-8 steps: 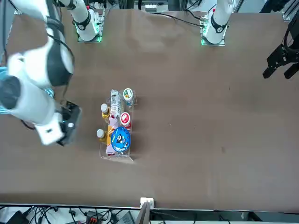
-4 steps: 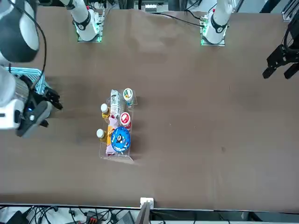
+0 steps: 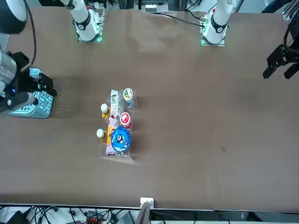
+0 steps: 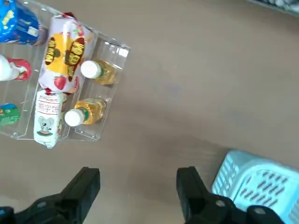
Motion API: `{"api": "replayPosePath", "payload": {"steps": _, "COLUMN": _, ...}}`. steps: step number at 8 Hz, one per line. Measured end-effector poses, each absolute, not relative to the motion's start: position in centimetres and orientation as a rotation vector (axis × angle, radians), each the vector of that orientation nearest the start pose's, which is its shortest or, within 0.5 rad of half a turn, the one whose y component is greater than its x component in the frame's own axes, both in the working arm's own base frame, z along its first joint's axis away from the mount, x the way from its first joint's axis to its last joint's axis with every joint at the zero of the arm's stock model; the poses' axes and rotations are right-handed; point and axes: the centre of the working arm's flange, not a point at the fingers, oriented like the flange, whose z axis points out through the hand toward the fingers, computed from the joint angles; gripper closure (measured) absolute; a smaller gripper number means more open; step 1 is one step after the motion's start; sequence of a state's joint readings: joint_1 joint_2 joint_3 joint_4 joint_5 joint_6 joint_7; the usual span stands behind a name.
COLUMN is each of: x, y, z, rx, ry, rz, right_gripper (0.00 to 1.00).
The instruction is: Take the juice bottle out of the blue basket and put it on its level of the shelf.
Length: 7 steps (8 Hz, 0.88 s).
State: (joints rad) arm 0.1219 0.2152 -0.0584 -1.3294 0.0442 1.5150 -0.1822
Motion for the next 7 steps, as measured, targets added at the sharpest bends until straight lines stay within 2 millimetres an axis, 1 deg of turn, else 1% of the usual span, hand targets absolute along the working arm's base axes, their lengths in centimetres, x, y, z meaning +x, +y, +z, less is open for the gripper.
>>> {"api": "replayPosePath", "payload": {"steps": 1, "x": 60.1, "y": 3.4, "z": 61.1, "rx": -3.091, "ry": -0.317, "rz": 0.044, "right_gripper": 0.0}}
{"api": "replayPosePath", "payload": {"steps": 3, "x": 58.0, "y": 1.1, "z": 61.0, "rx": -3.095, "ry": -0.208, "rz": 0.028, "right_gripper": 0.0}}
{"api": "replayPosePath", "payload": {"steps": 4, "x": 56.9, "y": 0.7, "z": 61.0, "rx": -3.097, "ry": -0.136, "rz": 0.029, "right_gripper": 0.0}}
{"api": "replayPosePath", "payload": {"steps": 5, "x": 56.0, "y": 0.6, "z": 61.3, "rx": -3.097, "ry": -0.093, "rz": 0.028, "right_gripper": 0.0}}
{"api": "replayPosePath", "payload": {"steps": 7, "x": 55.2, "y": 0.8, "z": 62.1, "rx": -3.096, "ry": -0.088, "rz": 0.012, "right_gripper": 0.0}}
